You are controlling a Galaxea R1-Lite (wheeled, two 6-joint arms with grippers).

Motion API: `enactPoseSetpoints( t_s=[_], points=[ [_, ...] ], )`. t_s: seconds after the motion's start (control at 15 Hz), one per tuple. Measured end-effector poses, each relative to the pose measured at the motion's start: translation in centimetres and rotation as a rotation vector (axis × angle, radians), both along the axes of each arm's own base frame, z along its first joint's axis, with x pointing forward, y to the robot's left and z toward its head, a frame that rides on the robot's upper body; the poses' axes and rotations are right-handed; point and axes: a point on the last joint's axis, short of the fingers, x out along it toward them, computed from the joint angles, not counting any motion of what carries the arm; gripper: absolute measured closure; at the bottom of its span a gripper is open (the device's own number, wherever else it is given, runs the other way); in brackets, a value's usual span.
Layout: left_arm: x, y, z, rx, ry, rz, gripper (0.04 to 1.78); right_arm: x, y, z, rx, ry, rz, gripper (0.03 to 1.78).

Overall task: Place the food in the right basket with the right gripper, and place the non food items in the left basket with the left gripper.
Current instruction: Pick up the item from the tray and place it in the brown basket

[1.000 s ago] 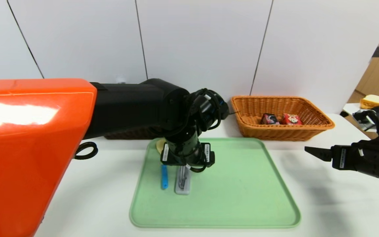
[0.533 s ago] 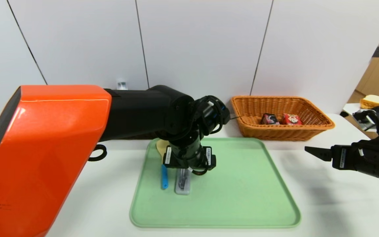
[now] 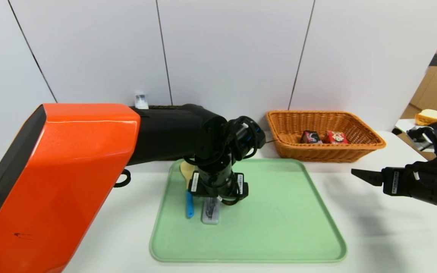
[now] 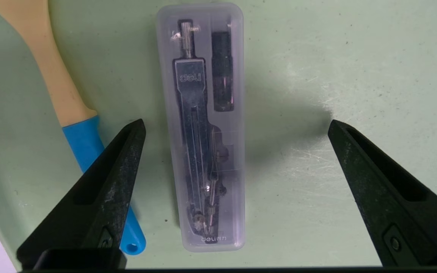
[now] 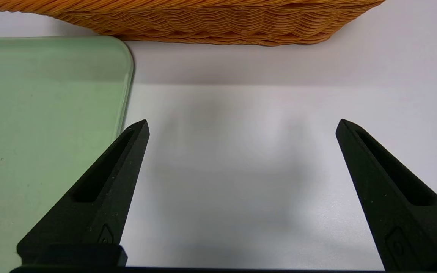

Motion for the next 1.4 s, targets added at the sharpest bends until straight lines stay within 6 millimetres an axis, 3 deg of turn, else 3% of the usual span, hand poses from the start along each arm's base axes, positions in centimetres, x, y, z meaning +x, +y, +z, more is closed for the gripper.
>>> enactPoseSetpoints(
  t_s=[0.33,0.6,0.8,0.87,1.2,1.4],
  points=[
    [0.1,0.0,-0.3,0.009,0.003,-0.001,0.19,0.0,0.0,0.0,0.0,-0.002,0.0,0.11],
    [0.1,-0.1,-0.4,0.01,0.004,-0.002,0.78,0.0,0.0,0.0,0.0,-0.002,0.001,0.11],
    [0.2,-0.1,-0.4,0.01,0.004,-0.003,1.08,-0.1,0.0,-0.1,0.001,0.002,0.0,0.11],
    [0.2,-0.1,-0.4,0.008,0.004,-0.003,1.26,-0.1,0.0,-0.1,0.001,0.003,0.0,0.11],
    [0.1,-0.1,0.0,-0.009,-0.009,-0.006,1.26,-0.2,0.0,-0.1,0.001,0.004,0.0,0.11],
    [0.1,-0.4,1.7,-0.099,-0.077,-0.017,1.26,-0.2,0.0,-0.1,0.0,0.005,0.001,0.11]
  ],
)
